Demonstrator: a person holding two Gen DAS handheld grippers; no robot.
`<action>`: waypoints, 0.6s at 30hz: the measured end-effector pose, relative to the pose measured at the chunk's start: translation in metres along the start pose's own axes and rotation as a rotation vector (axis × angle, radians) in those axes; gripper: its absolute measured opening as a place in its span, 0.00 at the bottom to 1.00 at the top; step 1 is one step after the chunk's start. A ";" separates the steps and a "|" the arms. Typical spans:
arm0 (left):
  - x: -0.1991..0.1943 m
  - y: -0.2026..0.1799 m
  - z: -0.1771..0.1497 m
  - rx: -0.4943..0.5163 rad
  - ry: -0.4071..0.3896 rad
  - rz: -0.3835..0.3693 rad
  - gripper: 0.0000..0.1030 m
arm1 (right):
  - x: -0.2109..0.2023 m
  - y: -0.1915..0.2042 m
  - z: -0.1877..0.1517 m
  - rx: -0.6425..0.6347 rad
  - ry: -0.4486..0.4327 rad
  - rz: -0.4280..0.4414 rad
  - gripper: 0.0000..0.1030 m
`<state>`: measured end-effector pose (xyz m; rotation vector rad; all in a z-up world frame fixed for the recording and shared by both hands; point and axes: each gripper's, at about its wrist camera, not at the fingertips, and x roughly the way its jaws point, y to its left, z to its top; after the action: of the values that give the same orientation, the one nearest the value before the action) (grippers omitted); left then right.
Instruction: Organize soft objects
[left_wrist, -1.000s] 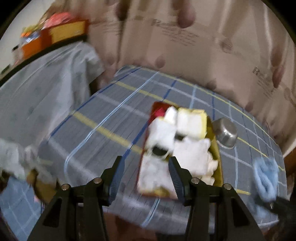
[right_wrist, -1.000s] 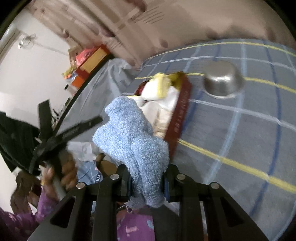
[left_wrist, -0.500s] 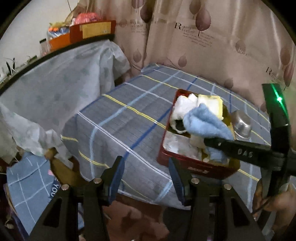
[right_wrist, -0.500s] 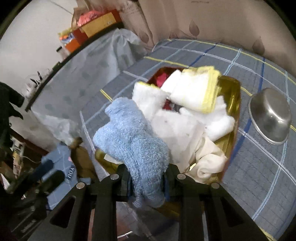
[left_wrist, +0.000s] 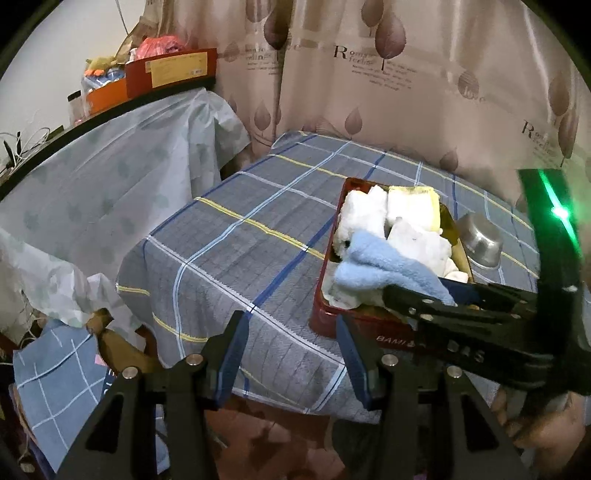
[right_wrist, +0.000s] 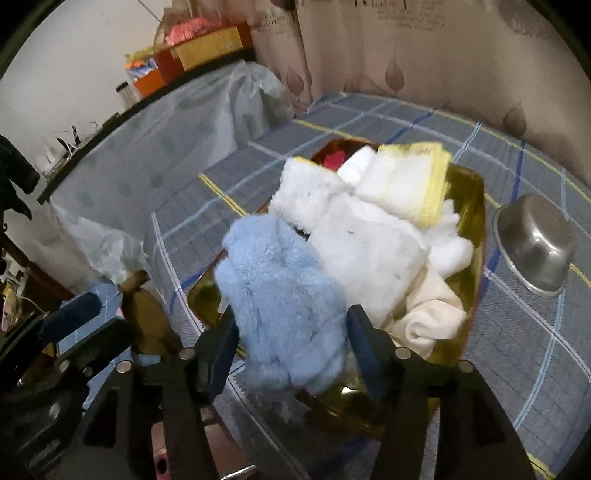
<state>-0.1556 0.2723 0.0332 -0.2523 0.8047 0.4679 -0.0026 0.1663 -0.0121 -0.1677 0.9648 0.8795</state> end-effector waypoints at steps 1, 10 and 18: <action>0.001 -0.001 -0.001 0.001 0.000 -0.011 0.49 | -0.003 0.000 -0.001 0.000 -0.011 0.000 0.55; -0.009 -0.012 -0.002 0.031 -0.111 -0.104 0.49 | -0.057 -0.007 -0.018 0.016 -0.207 -0.117 0.69; -0.007 -0.020 -0.004 0.046 -0.161 -0.140 0.49 | -0.120 0.008 -0.058 0.040 -0.566 -0.409 0.99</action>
<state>-0.1520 0.2518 0.0365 -0.2236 0.6347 0.3329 -0.0772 0.0737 0.0483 -0.0693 0.3949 0.4840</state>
